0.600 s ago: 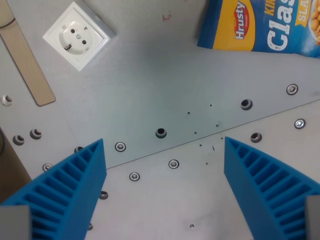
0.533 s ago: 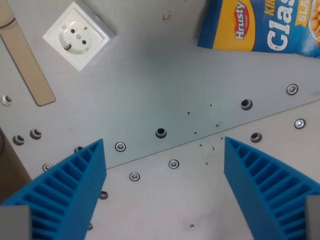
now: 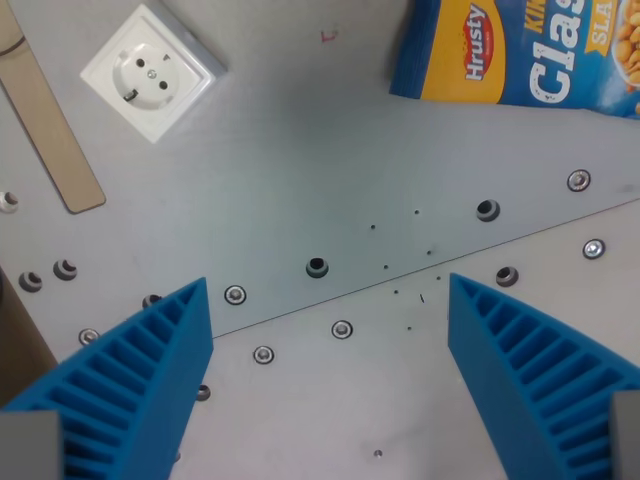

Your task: Rotate around gripper negative x

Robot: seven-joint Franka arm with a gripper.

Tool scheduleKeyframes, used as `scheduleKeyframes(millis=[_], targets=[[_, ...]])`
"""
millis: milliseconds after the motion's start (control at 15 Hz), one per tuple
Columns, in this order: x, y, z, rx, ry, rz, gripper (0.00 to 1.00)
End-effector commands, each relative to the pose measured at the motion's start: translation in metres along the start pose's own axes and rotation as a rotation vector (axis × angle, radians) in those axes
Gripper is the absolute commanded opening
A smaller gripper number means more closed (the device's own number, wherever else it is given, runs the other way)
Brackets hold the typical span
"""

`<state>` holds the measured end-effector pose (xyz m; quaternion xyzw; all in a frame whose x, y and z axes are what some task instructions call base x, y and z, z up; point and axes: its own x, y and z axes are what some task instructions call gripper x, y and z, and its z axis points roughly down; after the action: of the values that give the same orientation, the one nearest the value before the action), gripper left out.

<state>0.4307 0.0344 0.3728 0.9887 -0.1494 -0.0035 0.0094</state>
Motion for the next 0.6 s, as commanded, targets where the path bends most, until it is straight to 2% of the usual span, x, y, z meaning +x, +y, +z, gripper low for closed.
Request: scheduleKeyframes(millis=[67, 600], targets=[[-0.0009, -0.0013, -0.0028, -0.123, 0.003, 0.005, 1.0], [-0.0009, -0.0013, -0.0028, -0.229, 0.003, 0.005, 1.0]])
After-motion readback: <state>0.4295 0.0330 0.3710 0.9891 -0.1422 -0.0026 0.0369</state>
